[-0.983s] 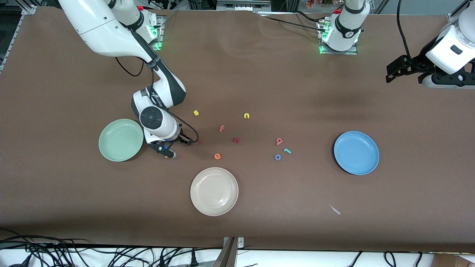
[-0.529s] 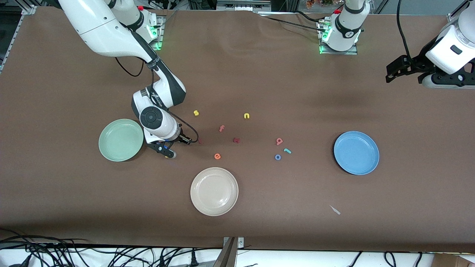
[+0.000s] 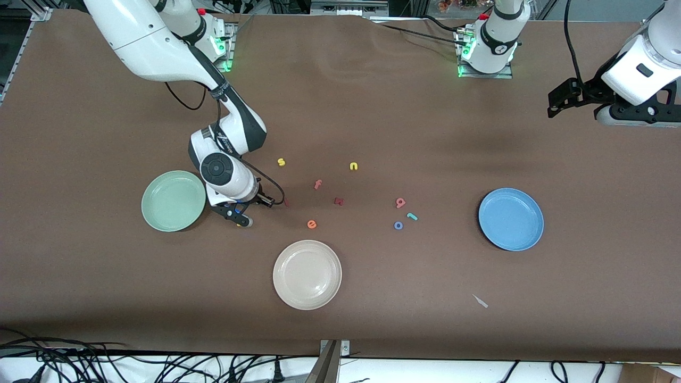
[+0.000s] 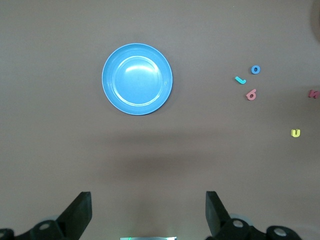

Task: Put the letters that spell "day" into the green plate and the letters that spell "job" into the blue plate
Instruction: 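Lower and grasp the cyan letter with the right gripper, then place the cyan letter in the green plate while the left gripper reaches letters, then grasp the cyan hook and green letter with the left and right grippers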

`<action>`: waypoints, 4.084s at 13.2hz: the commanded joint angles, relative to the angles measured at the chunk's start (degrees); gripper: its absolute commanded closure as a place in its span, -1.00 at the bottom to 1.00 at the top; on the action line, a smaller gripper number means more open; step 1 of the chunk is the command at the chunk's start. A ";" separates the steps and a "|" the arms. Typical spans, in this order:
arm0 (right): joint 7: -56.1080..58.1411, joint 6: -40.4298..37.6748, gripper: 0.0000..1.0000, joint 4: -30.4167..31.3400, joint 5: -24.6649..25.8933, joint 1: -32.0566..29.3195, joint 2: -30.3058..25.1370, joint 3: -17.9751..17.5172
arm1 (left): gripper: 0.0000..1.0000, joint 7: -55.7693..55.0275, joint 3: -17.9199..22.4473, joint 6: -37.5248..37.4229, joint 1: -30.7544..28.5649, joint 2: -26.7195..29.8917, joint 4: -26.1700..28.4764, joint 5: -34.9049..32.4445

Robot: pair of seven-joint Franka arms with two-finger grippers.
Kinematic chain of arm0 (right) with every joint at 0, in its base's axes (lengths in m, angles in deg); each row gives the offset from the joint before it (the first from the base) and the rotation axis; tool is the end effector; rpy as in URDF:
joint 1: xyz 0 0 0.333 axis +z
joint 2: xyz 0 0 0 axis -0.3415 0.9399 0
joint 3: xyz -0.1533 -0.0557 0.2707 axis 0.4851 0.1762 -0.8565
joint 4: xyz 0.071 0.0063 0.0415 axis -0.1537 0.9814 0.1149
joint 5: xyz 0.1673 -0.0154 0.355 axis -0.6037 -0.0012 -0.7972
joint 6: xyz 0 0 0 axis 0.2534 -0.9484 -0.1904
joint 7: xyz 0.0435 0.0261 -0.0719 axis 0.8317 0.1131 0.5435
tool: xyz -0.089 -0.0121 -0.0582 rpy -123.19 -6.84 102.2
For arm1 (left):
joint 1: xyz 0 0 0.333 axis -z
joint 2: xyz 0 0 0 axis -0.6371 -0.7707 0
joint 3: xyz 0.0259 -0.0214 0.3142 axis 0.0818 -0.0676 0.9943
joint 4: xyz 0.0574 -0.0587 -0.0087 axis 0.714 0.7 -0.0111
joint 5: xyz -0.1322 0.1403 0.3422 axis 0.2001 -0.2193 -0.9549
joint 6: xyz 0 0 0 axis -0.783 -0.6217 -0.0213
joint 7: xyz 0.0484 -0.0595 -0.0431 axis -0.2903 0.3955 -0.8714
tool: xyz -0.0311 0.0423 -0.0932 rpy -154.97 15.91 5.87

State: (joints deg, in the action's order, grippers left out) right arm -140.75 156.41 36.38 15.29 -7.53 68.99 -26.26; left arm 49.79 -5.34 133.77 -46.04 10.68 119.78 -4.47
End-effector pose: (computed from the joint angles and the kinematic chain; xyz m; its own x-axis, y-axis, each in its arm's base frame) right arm 0.5832 0.2710 0.1781 0.8915 -0.4444 -0.0873 -0.4436 -0.8957 0.0303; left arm 0.5203 -0.0521 0.6099 0.9963 -0.0192 -0.0842 -0.0185 -0.9998 0.0100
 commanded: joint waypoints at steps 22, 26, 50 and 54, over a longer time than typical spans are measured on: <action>9.45 -11.70 0.84 -7.37 0.92 -0.39 -1.70 1.35 | -1.00 -2.66 0.03 26.89 12.15 -9.40 9.80 5.50; 24.64 -17.24 0.84 -6.93 0.66 -0.39 -4.16 7.14 | -1.00 -2.57 0.47 32.68 17.78 -18.71 9.63 5.50; 38.68 -2.40 -1.00 13.29 -10.16 -0.22 -15.68 12.00 | -0.81 -2.66 14.35 57.14 34.23 -45.54 3.74 5.59; 31.81 0.41 -1.00 14.25 -10.16 1.09 -15.15 10.50 | -0.77 -2.66 14.35 57.14 34.32 -45.54 3.74 5.33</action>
State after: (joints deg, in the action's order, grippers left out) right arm -106.14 155.24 49.50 5.85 -7.20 54.26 -15.51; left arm 47.21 7.88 190.74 -12.98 -34.21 124.66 0.46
